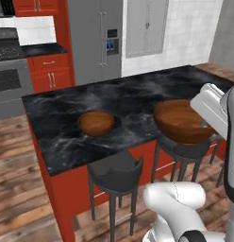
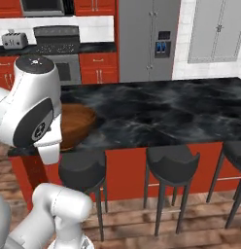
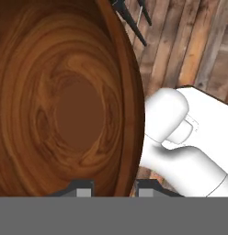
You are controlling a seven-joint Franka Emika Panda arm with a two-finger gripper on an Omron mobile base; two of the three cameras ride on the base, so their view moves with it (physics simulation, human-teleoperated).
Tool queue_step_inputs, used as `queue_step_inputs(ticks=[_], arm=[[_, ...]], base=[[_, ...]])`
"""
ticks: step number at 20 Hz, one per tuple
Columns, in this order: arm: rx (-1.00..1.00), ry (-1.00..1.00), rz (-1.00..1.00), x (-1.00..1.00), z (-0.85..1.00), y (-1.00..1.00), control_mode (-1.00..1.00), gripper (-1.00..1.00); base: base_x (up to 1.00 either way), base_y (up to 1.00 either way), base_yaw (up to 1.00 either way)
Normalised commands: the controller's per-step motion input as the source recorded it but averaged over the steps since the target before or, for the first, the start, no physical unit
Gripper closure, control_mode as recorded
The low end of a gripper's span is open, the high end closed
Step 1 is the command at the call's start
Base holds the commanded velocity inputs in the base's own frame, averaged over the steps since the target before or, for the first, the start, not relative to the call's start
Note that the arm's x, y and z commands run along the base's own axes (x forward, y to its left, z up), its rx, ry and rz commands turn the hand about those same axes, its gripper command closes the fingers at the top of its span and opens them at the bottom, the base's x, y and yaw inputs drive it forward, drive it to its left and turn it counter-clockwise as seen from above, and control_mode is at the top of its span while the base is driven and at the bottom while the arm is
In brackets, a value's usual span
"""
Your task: Pick up the bowls from the cabinet and place each bowl in front of a stool on the dining counter.
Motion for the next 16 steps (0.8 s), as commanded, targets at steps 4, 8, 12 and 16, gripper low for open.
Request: queue_step_inputs(ticks=[4, 8, 12, 16], arm=[[0.0, 0.0, 0.0, 0.0, 0.0, 0.0, 1.0, 1.0], [0.0, 0.0, 0.0, 0.0, 0.0, 0.0, 1.0, 1.0], [0.0, 0.0, 0.0, 0.0, 0.0, 0.0, 1.0, 1.0], [0.0, 0.0, 0.0, 0.0, 0.0, 0.0, 1.0, 1.0]], base=[[0.85, -1.0, 0.27], [0.59, -1.0, 0.26], [0.38, -0.98, 0.23], [0.38, -0.73, 0.18]])
